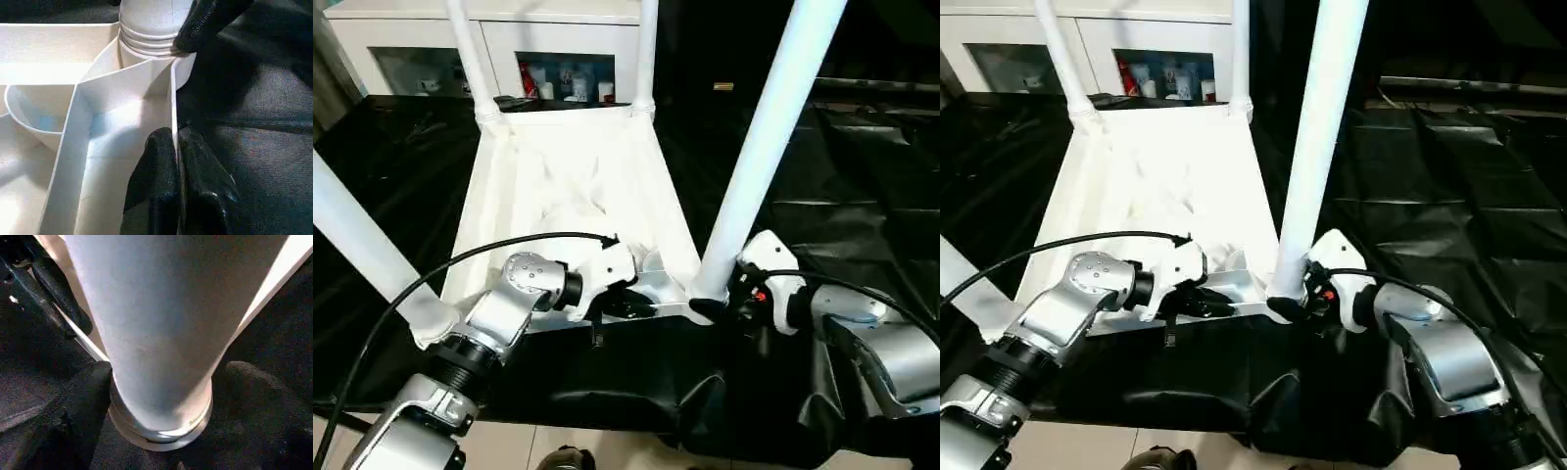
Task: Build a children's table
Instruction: Rotate leg to tighten
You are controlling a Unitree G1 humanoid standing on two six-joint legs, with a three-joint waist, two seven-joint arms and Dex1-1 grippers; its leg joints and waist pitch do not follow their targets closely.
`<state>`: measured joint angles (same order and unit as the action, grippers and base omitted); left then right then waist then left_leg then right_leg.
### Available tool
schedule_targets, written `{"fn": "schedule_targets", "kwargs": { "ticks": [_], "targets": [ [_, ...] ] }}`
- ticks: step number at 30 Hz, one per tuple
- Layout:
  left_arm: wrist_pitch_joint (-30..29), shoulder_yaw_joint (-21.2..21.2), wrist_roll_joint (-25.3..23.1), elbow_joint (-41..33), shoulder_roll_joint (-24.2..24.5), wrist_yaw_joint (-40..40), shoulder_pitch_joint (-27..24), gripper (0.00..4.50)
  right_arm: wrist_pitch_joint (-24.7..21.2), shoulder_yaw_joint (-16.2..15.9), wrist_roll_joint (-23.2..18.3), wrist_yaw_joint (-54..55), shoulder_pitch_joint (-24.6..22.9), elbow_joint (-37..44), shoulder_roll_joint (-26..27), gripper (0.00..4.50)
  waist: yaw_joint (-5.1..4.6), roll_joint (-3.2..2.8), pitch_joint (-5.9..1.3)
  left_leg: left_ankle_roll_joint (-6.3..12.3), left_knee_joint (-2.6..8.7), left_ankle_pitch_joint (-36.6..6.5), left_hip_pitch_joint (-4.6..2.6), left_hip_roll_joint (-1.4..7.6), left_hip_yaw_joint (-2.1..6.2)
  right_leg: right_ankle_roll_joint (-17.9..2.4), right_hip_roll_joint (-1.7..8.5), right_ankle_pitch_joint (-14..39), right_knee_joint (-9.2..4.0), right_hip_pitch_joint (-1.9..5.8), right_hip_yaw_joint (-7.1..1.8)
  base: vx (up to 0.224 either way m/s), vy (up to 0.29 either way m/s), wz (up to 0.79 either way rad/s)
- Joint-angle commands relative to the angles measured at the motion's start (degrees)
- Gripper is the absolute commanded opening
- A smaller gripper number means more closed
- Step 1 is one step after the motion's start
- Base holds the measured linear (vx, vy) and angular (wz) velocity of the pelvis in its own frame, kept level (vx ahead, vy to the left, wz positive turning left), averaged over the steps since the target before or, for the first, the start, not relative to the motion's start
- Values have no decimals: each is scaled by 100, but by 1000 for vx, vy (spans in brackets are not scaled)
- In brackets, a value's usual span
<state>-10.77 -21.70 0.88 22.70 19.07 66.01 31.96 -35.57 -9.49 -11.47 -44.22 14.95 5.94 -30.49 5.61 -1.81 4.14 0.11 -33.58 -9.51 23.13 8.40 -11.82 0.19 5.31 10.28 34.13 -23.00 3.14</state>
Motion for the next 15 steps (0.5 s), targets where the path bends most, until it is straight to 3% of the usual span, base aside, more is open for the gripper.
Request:
{"fn": "schedule_targets", "kwargs": {
  "ticks": [1,9,15],
  "targets": [
    [34,-104,99,-337,-40,215,43,0,-10,-3,14,43,70,-73,3,353,-8,74,-392,196,408,-1229,-207,510,245,-1374,437,901,-349,218,-272,0,0,0],
    [12,-111,86,-345,-41,189,30,0,63,-63,28,61,35,-155,93,286,-24,91,-420,231,384,-1140,-200,504,241,-1412,442,854,-329,231,-267,0,0,0],
    [9,-108,66,-356,-25,152,0,0,78,-98,35,81,-2,-152,158,274,-24,88,-429,248,369,-1098,-197,501,238,-1436,436,778,-314,234,-266,0,0,0]
  ]
}}
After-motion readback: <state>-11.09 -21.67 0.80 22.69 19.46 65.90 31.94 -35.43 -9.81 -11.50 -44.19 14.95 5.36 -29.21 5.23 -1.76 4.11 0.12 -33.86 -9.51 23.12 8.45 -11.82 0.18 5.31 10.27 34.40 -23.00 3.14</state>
